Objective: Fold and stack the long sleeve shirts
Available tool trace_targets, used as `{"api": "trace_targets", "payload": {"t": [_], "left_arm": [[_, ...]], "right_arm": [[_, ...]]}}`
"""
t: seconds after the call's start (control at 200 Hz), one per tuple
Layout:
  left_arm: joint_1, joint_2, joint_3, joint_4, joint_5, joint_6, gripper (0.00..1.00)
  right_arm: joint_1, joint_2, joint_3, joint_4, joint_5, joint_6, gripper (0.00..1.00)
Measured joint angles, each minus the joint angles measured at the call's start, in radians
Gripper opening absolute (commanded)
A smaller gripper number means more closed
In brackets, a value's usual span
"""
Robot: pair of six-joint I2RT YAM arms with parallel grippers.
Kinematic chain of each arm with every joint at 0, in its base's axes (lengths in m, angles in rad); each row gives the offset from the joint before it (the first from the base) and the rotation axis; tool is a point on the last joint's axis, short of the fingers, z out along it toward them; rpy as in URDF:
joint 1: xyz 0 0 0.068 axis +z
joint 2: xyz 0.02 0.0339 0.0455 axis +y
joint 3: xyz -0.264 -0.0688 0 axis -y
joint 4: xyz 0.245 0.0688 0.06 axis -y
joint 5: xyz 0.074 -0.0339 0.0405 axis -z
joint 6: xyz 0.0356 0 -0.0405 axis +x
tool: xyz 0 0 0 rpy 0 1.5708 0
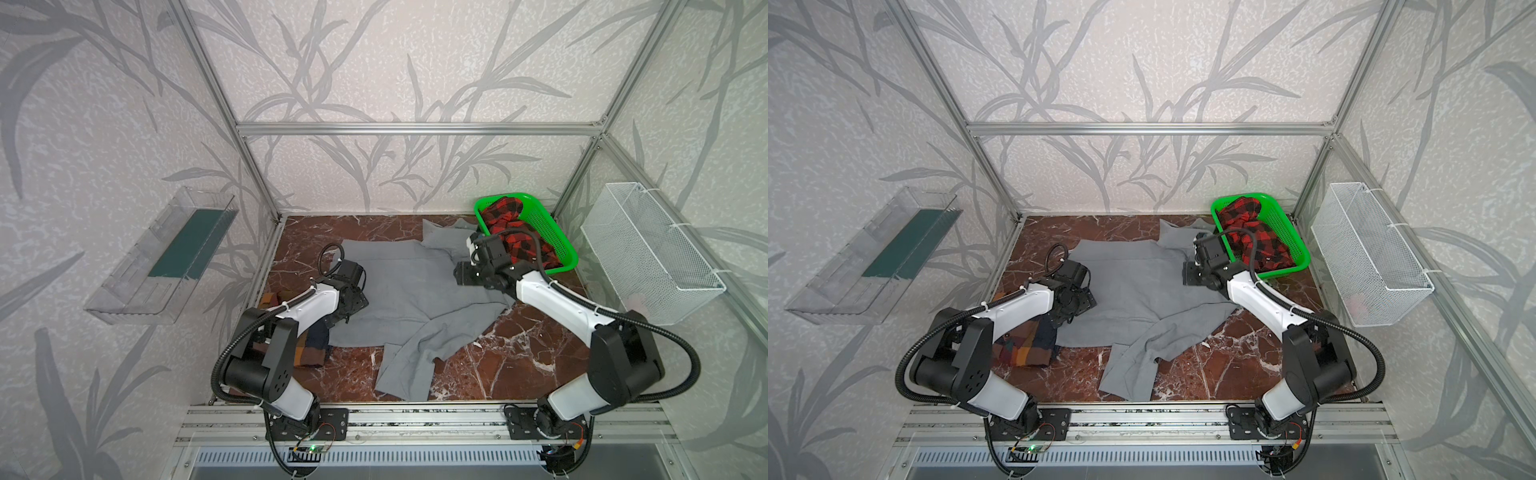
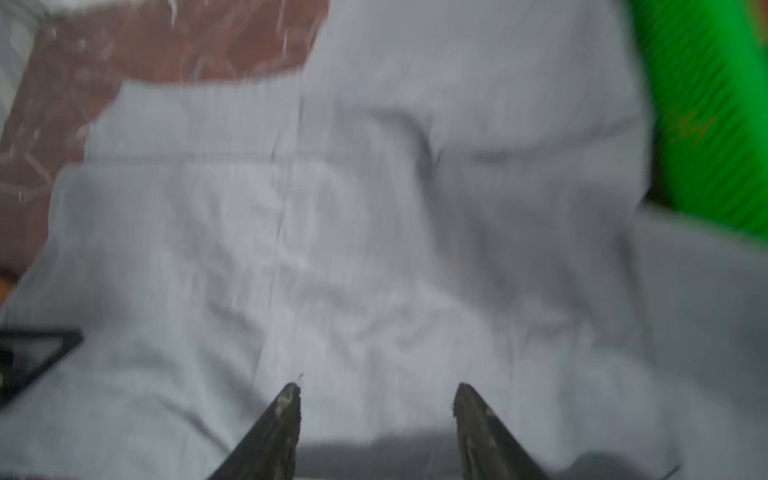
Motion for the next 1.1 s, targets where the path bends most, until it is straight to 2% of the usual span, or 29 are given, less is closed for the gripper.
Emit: {"api": "trace_targets", "payload": {"t": [0.2,0.35,0.7,0.88,1.1], "left_arm": [[0.000,0.024,0.006,-0.008,0.003,-0.005,0.95],[0.000,0.026,0.006,-0.006,0.004,-0.010,0.95],[0.000,0.037,0.008,-0.004,0.002,-0.012,0.95],[0.006,0.060,0.036,-0.011,0.000,-0.012,0.95],[0.014,0.071,0.068,-0.021,-0.003,-0.012,0.95]], "right_arm": [[0.175,-0.142,-0.213,0.026,-0.031,0.097,0.57],[0.280,-0.287,-0.364,0.060,0.026,0.178,0.56],[0.274,-0.150,-0.406,0.071,0.134,0.311,0.45],[0.186,-0.211,-0.485,0.094,0.140,0.386,0.44],[0.143,-0.336,-0.518,-0.055,0.209,0.407,0.44]]}}
